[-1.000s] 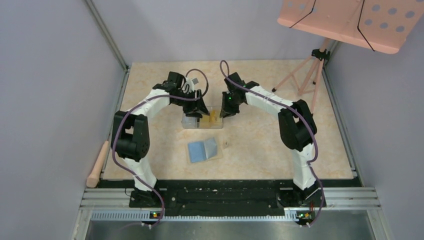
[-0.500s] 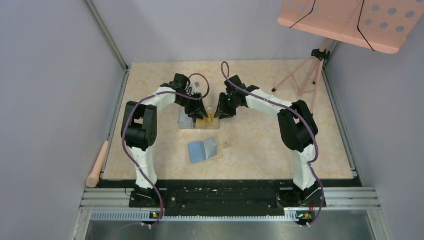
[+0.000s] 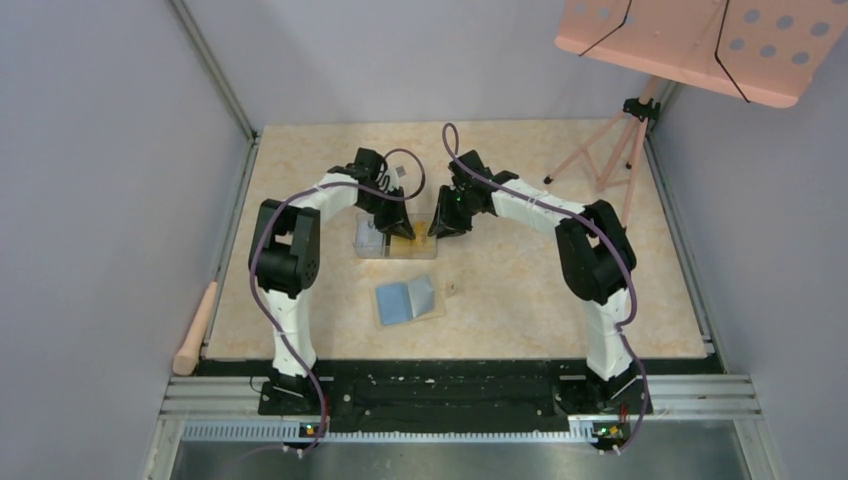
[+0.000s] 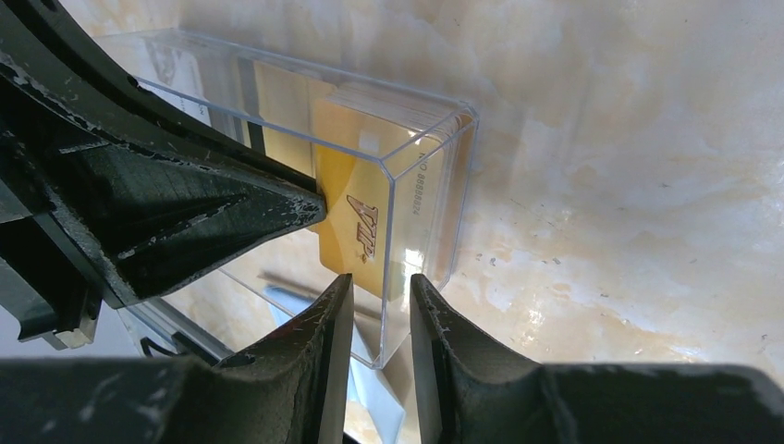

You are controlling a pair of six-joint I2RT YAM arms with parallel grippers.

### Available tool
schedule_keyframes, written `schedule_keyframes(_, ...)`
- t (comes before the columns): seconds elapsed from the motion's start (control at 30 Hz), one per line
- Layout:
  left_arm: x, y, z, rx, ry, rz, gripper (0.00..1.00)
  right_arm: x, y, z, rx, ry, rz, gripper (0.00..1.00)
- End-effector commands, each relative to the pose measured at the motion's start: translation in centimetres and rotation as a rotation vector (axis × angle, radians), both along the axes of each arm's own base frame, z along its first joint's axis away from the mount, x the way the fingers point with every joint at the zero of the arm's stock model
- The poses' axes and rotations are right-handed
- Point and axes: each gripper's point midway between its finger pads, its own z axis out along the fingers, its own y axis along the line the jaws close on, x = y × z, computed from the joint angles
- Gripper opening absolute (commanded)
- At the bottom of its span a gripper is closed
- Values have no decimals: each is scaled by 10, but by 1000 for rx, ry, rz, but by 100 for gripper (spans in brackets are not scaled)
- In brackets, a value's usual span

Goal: Put the credit cards into the card holder
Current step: Pick up the credit card from the storage box.

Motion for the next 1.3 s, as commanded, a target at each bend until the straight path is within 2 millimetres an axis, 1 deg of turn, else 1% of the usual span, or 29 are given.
schedule_keyframes(0.0,8,-6,13,2,-51,-37,4,4,15,30,86,-55,20,28)
schedule_keyframes(0.03,7,-7,14,9,-56,-44,0,4,15,31,87,-56,20,28)
schedule_keyframes(0.3,8,-4,26,108,-114,-66,0,3,15,30,87,-53,21,28)
schedule_keyframes(0.43,7,-3,27,158,-128,-87,0,3,15,29,87,-49,23,28)
schedule_keyframes(0.53,6,-2,26,196,-123,-105,8,3,15,29,88,-48,24,28)
schedule_keyframes(0.63,7,-3,25,210,-120,-124,12,2,15,28,88,-44,26,28)
schedule_keyframes(0.8,5,-9,24,200,-110,-144,13,1,15,28,89,-42,29,28)
schedule_keyframes(0.9,4,-13,27,189,-112,-153,16,0,15,27,89,-37,31,28)
schedule_keyframes(1.1,-2,-26,38,101,-91,-168,24,0,15,28,90,-39,30,28)
schedule_keyframes(1.27,-2,-32,50,56,-103,-165,25,0,15,28,92,-39,32,28)
